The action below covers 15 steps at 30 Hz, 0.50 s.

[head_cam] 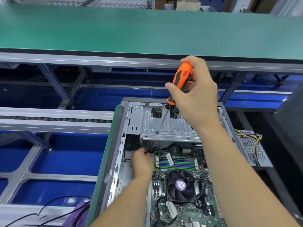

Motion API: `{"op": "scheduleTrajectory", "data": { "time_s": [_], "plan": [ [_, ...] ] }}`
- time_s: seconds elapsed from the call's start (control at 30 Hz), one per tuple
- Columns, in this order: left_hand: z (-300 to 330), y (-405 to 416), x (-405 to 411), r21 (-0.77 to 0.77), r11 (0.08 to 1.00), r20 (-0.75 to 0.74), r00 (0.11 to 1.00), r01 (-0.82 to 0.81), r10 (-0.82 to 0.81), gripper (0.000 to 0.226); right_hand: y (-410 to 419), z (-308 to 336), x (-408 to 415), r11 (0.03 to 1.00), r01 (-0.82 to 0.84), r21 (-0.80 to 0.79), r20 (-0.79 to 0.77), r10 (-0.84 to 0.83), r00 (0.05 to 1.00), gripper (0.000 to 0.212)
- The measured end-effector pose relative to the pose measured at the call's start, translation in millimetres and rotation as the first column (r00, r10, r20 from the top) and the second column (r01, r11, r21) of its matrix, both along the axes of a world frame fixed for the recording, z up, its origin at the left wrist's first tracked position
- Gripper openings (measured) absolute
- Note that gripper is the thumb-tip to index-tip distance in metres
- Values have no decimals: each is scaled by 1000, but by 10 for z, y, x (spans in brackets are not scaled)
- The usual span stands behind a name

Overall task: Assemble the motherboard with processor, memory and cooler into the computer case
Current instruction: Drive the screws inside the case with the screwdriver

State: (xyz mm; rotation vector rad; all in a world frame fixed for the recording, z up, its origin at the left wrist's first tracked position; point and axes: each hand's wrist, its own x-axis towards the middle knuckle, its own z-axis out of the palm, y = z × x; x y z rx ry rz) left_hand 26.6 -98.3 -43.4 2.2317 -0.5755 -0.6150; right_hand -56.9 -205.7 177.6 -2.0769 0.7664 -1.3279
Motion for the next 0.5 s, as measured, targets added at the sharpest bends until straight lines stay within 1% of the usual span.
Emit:
{"op": "scheduleTrajectory", "data": {
  "time_s": [0.13, 0.5],
  "plan": [
    [28, -19, -22, -5, 1000, 15, 1000, 19, -19, 21, 21, -18, 7, 1000, -4, 6, -3, 4, 1000, 48],
    [46, -12, -37, -2, 1000, 23, 1000, -2, 2, 9, -15, -3, -13, 1000, 13, 12, 27, -13, 1000, 46]
  ]
}}
